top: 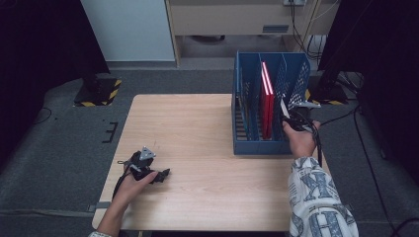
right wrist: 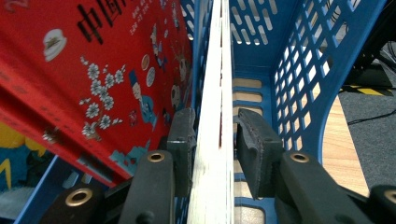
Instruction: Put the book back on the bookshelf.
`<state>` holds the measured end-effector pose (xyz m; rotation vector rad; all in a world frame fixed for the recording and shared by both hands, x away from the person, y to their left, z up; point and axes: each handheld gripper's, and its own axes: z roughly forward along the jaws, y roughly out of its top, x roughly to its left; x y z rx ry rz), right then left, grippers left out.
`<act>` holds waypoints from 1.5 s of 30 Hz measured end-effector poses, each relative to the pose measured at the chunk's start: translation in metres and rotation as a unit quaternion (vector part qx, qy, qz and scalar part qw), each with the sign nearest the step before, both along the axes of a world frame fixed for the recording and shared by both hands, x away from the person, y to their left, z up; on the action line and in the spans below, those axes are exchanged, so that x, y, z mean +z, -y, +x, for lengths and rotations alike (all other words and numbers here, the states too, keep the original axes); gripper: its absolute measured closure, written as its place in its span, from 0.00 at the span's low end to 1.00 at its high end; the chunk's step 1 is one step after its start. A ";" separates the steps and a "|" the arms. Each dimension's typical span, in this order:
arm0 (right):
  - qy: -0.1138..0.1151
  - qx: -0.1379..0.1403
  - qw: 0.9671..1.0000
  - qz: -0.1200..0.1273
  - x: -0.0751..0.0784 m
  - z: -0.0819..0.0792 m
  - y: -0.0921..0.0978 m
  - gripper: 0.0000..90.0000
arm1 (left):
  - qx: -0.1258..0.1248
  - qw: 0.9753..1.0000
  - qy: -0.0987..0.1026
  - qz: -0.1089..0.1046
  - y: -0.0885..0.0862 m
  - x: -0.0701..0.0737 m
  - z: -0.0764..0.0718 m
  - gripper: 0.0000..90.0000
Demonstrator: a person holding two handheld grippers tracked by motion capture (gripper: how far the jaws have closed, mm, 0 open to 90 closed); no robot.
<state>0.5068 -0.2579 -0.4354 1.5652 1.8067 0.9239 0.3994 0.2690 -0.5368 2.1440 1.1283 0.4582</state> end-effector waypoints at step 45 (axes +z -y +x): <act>0.037 0.057 0.996 0.052 0.018 -0.019 0.013 0.24 | 0.001 1.000 0.001 -0.001 0.000 0.000 0.000 0.00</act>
